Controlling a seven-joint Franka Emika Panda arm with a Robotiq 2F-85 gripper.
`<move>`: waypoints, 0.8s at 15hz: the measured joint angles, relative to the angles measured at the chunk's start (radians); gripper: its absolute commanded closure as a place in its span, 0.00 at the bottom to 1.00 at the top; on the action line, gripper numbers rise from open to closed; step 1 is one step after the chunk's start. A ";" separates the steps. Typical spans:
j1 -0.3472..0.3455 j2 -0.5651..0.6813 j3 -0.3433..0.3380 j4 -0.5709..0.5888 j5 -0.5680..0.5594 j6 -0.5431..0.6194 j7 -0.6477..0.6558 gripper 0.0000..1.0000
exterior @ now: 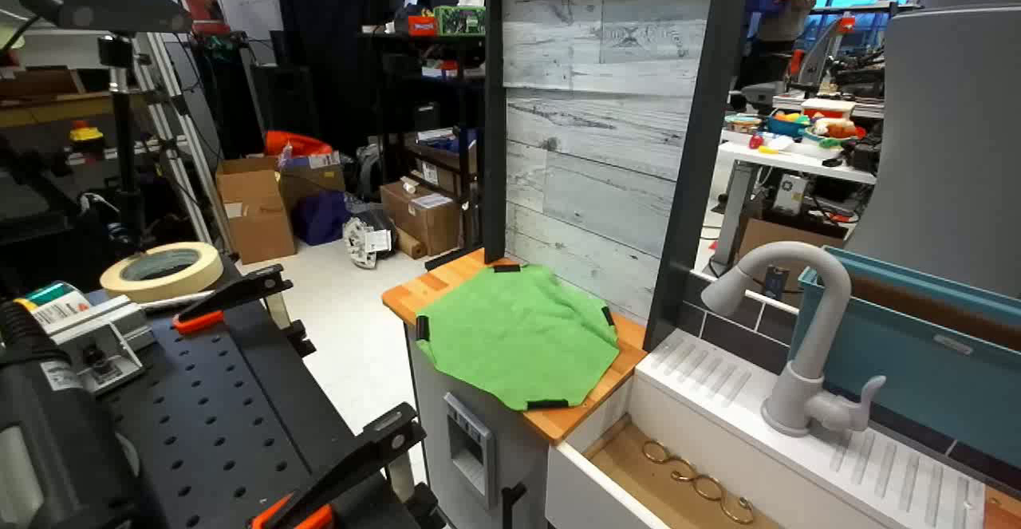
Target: Fold the towel once from right to left.
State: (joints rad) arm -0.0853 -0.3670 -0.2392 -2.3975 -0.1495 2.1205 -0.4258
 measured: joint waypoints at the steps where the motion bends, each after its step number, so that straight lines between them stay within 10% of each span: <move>1: 0.000 0.000 0.000 0.000 0.000 0.000 0.000 0.00; 12: 0.005 0.271 0.131 0.046 0.001 -0.013 0.460 0.00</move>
State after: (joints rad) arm -0.0801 -0.0955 -0.1078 -2.3519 -0.1481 2.1071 0.0340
